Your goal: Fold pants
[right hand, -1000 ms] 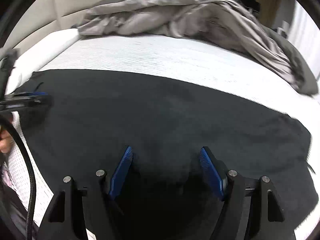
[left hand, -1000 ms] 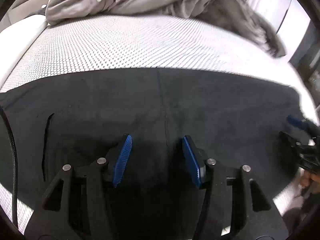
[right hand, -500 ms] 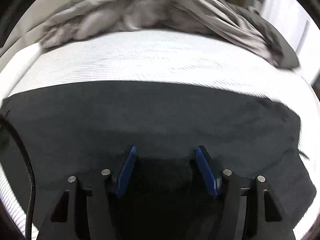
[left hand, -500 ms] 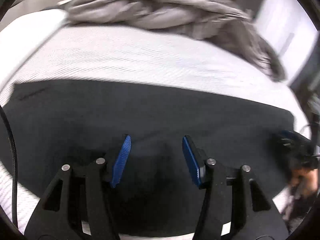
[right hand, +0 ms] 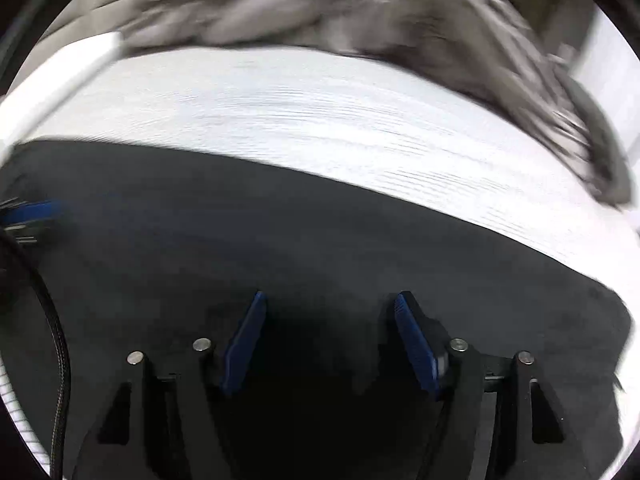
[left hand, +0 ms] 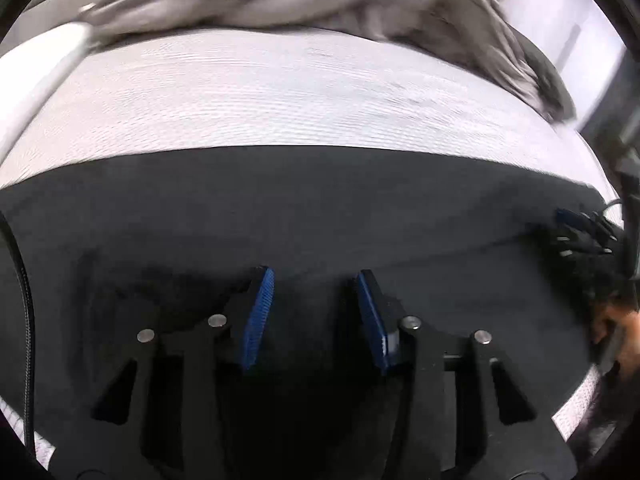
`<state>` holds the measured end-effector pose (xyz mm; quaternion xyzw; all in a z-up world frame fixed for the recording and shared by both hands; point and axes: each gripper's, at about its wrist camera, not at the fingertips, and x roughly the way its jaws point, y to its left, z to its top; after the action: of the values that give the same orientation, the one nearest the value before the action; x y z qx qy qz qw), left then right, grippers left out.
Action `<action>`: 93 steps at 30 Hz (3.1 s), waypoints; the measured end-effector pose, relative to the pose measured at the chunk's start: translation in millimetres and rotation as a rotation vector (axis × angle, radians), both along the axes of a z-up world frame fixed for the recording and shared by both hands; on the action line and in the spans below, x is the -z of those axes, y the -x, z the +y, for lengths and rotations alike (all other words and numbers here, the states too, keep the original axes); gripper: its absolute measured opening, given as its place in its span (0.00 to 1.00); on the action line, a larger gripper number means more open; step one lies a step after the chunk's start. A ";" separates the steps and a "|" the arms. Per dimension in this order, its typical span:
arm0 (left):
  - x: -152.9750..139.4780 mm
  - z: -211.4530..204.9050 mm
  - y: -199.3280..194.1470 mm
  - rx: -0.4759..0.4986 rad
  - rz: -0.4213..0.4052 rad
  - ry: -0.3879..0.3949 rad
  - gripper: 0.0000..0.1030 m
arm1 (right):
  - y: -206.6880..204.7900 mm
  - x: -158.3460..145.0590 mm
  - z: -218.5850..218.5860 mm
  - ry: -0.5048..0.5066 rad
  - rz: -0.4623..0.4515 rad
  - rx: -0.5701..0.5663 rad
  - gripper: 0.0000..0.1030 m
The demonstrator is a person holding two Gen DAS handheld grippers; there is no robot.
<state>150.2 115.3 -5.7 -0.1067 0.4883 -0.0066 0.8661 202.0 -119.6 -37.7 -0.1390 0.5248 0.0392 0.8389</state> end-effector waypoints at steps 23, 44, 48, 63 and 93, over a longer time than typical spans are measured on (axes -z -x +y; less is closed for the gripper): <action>4.1 71.5 -28.9 -0.285 -0.040 -0.142 0.55 | 3.8 3.1 34.3 -0.131 0.030 -0.153 0.61; -23.9 174.8 23.5 -0.218 -0.058 -0.110 0.34 | 13.5 0.8 32.9 -0.120 0.025 -0.179 0.62; -2.2 154.0 23.6 -0.098 0.023 -0.204 0.38 | 14.8 1.0 35.7 -0.105 0.018 -0.186 0.63; -13.3 119.7 90.9 -0.133 -0.005 -0.140 0.53 | 41.7 -25.7 53.0 -0.205 0.019 -0.265 0.63; -51.1 -131.2 135.6 0.033 -0.076 -0.104 0.67 | 163.1 -47.3 -60.5 -0.155 0.024 -0.062 0.65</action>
<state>14.5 -15.9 45.4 -0.0531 0.4564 0.0005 0.8882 39.0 -180.1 9.6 -0.0893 0.5259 0.1075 0.8390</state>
